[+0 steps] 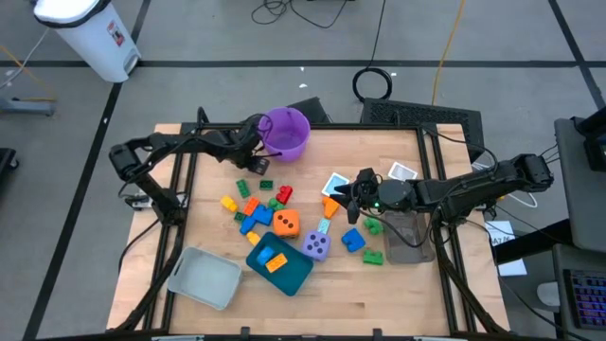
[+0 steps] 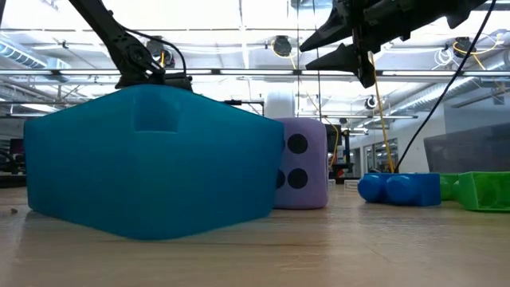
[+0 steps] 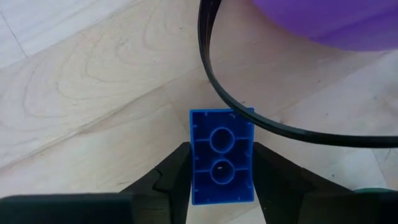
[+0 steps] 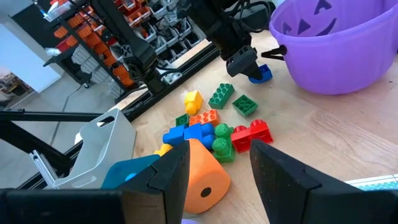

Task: Pick & Place Toys
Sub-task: Put the dark blue game piece into the blue bin

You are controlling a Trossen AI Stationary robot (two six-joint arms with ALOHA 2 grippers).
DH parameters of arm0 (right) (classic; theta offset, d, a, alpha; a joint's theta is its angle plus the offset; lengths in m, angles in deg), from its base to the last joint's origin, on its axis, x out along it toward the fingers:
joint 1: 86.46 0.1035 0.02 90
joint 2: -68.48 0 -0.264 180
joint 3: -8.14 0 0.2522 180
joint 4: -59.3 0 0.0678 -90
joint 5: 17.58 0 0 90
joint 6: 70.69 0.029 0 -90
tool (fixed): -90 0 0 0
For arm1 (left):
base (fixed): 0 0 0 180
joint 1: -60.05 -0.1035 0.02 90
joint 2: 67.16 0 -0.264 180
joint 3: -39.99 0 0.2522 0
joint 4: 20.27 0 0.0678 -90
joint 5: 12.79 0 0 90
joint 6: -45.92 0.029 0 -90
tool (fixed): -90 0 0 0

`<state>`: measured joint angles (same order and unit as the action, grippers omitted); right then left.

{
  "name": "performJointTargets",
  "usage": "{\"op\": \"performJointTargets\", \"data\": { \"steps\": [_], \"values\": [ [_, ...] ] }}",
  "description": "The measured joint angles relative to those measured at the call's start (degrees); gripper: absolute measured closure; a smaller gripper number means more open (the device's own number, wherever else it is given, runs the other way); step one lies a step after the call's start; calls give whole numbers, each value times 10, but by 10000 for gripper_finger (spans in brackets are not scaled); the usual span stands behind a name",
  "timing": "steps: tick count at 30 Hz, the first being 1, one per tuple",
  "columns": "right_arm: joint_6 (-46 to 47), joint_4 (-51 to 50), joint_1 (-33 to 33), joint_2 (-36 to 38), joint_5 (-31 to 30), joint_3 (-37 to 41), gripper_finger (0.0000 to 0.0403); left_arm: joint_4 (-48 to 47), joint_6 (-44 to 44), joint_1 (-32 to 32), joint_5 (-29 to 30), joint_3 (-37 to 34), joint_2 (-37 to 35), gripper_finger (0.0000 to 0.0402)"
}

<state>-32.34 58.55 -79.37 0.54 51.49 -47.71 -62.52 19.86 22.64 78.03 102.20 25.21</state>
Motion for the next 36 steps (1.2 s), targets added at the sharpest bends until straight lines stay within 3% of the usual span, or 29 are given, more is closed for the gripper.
{"op": "performJointTargets", "data": {
  "steps": [8,14,24,29,33,36],
  "values": [
    [-1,0,0,0,0,0,243,-54,7,4,0,-1,-47,254],
    [-4,0,0,0,0,0,243,-93,16,8,-21,-1,-143,255],
    [-15,33,0,0,1,0,243,-60,21,33,-183,-1,-367,256],
    [-16,99,0,0,1,0,243,9,-18,86,-234,-1,-447,256],
    [-16,143,0,0,2,0,243,54,-56,153,-227,-1,-474,256],
    [-15,165,6,0,3,0,243,79,-86,216,-188,-1,-475,256]
  ]
}}
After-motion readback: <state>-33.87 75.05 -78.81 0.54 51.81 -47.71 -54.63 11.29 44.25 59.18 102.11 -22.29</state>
